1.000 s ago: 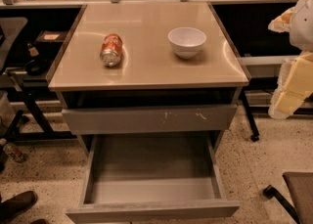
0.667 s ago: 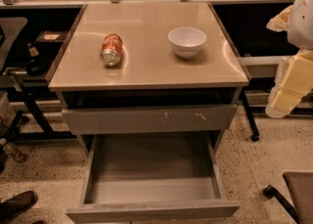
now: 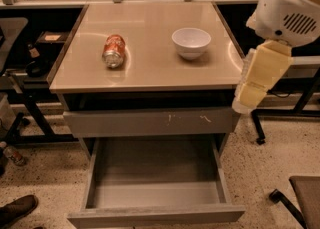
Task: Place coke can into middle drawer
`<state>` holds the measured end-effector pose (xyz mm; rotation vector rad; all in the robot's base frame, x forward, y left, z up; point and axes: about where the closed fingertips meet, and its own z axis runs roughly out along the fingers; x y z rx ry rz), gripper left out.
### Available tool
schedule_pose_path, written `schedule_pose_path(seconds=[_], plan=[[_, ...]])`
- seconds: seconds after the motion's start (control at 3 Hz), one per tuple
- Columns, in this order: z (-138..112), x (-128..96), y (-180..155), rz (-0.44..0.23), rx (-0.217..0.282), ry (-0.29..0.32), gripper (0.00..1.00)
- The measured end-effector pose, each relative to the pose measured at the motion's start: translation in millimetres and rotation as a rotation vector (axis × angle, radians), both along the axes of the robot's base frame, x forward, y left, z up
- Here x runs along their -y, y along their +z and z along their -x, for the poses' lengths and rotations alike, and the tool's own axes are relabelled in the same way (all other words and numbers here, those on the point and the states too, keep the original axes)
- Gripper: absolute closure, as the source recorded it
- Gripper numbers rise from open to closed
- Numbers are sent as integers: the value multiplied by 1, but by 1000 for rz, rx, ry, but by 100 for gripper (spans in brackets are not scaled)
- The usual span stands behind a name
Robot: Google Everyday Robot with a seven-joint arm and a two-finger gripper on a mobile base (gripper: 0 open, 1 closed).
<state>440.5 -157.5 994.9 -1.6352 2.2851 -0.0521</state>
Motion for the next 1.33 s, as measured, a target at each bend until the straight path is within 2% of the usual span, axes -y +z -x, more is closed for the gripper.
schedule_pose_path(seconds=[0.33,0.67,1.0,1.33], plan=[[-5,-28,-5,-7,-26,19,0],[-1,-46,-11,-23,-60,87,0],[-4,-47,-9,-27,-43,85,0],[-14,-64,-14,-33,-20,58,0]])
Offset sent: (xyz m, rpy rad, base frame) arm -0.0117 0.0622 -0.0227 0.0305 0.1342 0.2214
